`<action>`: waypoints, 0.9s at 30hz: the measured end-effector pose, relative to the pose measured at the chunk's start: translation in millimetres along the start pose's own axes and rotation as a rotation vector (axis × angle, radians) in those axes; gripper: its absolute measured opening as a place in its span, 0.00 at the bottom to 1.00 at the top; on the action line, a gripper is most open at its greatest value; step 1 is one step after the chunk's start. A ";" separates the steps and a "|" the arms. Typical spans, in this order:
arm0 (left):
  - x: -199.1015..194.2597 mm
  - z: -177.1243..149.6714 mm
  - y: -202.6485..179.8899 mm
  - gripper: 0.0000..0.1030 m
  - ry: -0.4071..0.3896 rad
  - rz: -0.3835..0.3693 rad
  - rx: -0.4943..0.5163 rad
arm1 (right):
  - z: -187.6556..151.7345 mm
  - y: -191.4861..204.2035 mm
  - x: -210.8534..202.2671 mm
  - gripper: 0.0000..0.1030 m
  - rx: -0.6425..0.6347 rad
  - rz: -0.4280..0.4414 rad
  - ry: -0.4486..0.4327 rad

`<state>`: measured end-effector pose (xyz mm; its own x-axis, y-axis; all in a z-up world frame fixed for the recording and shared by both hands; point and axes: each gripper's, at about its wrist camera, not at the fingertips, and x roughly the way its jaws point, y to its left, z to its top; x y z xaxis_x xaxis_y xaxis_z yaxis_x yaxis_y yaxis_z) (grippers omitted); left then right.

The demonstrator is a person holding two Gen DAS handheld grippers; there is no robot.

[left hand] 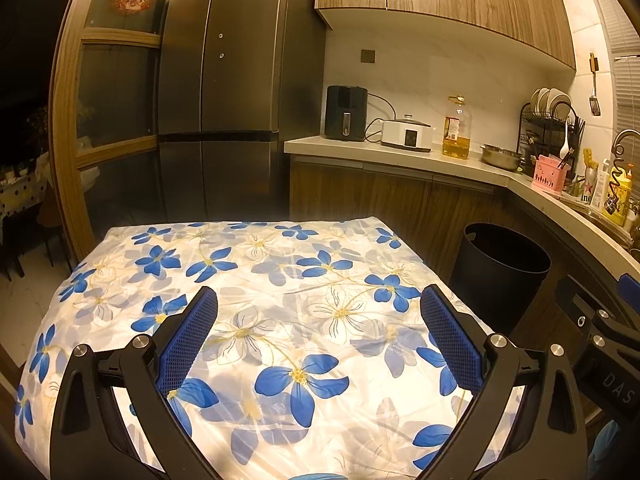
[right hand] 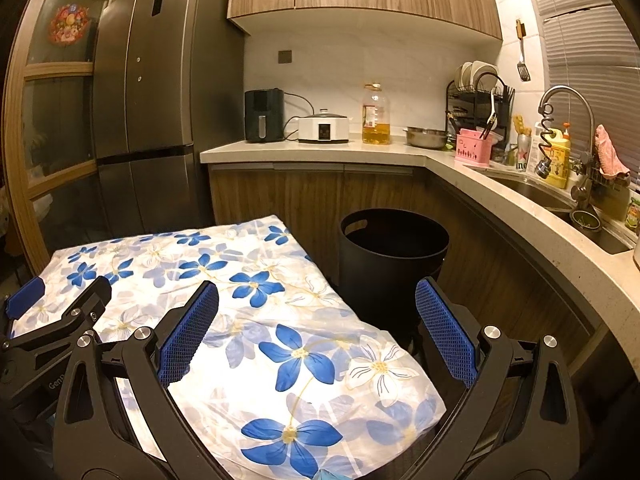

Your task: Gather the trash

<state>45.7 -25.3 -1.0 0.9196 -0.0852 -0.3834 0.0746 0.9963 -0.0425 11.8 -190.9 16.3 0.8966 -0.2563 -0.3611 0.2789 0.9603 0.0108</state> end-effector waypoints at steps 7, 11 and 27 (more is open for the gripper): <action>-0.9 0.8 -0.5 0.94 -0.001 0.000 -0.001 | 0.3 0.4 -0.2 0.95 -0.001 0.000 -0.001; -1.2 0.8 -0.6 0.94 -0.003 0.002 0.000 | 0.9 2.2 0.1 0.95 0.000 0.001 0.001; -3.0 7.1 -1.7 0.94 -0.013 -0.008 0.001 | 2.4 3.3 0.5 0.95 0.001 -0.003 -0.003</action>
<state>45.6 -26.7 6.7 0.9241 -0.0928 -0.3706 0.0821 0.9956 -0.0445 14.0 -188.2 18.4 0.8970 -0.2591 -0.3582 0.2815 0.9595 0.0108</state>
